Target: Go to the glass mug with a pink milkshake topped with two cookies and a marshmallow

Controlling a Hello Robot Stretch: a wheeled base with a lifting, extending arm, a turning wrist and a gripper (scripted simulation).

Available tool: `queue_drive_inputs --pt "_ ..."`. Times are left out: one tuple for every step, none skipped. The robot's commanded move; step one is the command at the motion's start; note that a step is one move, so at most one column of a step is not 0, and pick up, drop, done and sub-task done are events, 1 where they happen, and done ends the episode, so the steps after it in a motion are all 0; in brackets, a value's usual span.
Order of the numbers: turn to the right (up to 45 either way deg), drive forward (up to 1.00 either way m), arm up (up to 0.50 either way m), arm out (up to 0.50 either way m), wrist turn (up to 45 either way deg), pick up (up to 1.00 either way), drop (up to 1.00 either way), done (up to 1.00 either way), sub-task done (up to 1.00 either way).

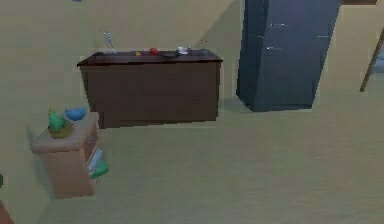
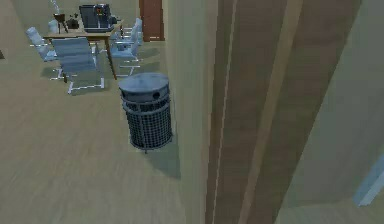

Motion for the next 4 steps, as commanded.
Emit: queue_drive_inputs --pt "-9.0 0.0 0.0 0.0 0.0 0.0 0.0 0.0 0.0" --pt "0.0 0.3 0.0 0.0 0.0 0.0 0.0 0.0 0.0" --pt "45.0 0.0 0.0 0.0 0.0 0.0 0.0 0.0 0.0" --pt "24.0 0.0 0.0 0.0 0.0 0.0 0.0 0.0 0.0"
